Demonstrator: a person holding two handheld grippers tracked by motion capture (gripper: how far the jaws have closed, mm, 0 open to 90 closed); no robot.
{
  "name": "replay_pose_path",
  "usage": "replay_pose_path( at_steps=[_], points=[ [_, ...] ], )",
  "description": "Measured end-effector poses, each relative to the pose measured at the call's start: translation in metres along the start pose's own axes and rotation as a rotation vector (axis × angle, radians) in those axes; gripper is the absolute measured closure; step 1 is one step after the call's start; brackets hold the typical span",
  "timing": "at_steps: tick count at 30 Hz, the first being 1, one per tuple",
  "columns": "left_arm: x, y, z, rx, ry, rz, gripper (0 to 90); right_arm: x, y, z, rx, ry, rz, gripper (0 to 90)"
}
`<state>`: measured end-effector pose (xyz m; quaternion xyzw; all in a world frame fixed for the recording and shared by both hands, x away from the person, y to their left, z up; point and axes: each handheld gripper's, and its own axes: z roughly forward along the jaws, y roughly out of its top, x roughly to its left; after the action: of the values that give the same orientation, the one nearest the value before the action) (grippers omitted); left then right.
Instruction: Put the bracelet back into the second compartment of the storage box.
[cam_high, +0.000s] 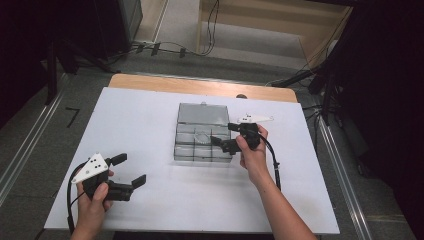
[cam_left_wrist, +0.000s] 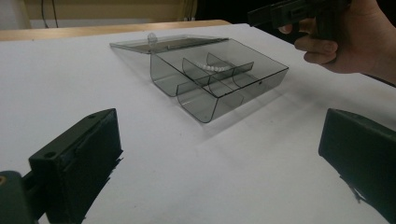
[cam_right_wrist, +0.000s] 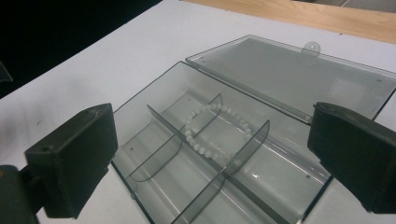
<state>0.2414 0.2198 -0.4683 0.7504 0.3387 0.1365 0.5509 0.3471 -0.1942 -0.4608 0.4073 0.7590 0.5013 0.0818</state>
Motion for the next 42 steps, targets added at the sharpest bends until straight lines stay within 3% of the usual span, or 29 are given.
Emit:
replay_pose_path(
  at_steps=[18, 42],
  points=[
    [-0.002, 0.028, 0.030, 0.028, -0.056, 0.014, 0.0, -0.006, -0.009, -0.020, -0.012, -0.019, 0.006, 0.0],
    [0.011, 0.056, 0.067, 0.041, -0.066, 0.000, 0.0, -0.016, -0.012, -0.034, -0.022, -0.048, 0.010, 0.0]
  ],
)
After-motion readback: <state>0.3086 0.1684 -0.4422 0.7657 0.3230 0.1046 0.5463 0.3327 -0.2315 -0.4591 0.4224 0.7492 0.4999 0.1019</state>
